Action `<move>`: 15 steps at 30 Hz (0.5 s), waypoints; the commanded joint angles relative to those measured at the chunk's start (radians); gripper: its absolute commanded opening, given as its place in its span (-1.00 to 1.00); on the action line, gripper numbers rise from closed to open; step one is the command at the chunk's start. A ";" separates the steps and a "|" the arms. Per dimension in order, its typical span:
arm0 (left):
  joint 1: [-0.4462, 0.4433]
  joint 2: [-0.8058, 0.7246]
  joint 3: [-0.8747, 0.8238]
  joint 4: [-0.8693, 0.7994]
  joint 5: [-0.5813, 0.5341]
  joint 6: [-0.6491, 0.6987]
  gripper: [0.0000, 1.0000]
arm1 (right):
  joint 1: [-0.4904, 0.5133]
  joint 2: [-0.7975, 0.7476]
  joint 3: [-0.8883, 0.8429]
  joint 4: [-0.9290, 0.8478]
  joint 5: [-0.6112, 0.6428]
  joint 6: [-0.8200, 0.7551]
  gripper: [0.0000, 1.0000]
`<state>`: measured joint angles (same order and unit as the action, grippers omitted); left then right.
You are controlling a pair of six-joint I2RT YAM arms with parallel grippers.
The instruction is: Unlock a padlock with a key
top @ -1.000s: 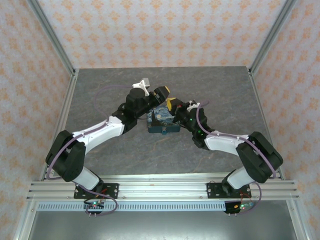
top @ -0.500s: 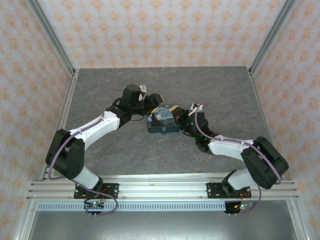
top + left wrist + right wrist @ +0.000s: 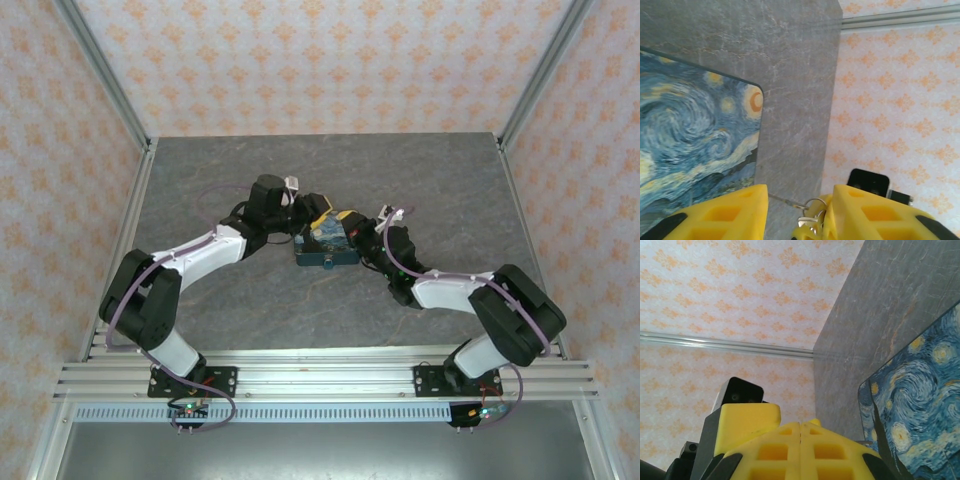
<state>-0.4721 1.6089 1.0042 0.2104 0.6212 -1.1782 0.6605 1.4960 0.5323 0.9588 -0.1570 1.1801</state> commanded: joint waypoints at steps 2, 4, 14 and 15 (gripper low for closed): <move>-0.015 0.012 -0.019 0.082 -0.004 -0.034 -0.33 | 0.003 0.021 -0.008 0.101 -0.005 0.041 -1.00; -0.020 0.013 -0.019 0.090 -0.009 -0.040 -0.38 | 0.004 0.023 -0.010 0.103 0.000 0.047 -1.00; -0.027 0.007 -0.022 0.094 -0.033 -0.041 -0.60 | 0.004 0.038 -0.021 0.124 0.008 0.069 -1.00; -0.027 0.006 -0.022 0.095 -0.036 -0.041 -0.61 | 0.004 0.039 -0.023 0.125 0.010 0.070 -1.00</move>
<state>-0.4911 1.6123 0.9951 0.2668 0.6102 -1.2140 0.6605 1.5265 0.5282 1.0279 -0.1562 1.2369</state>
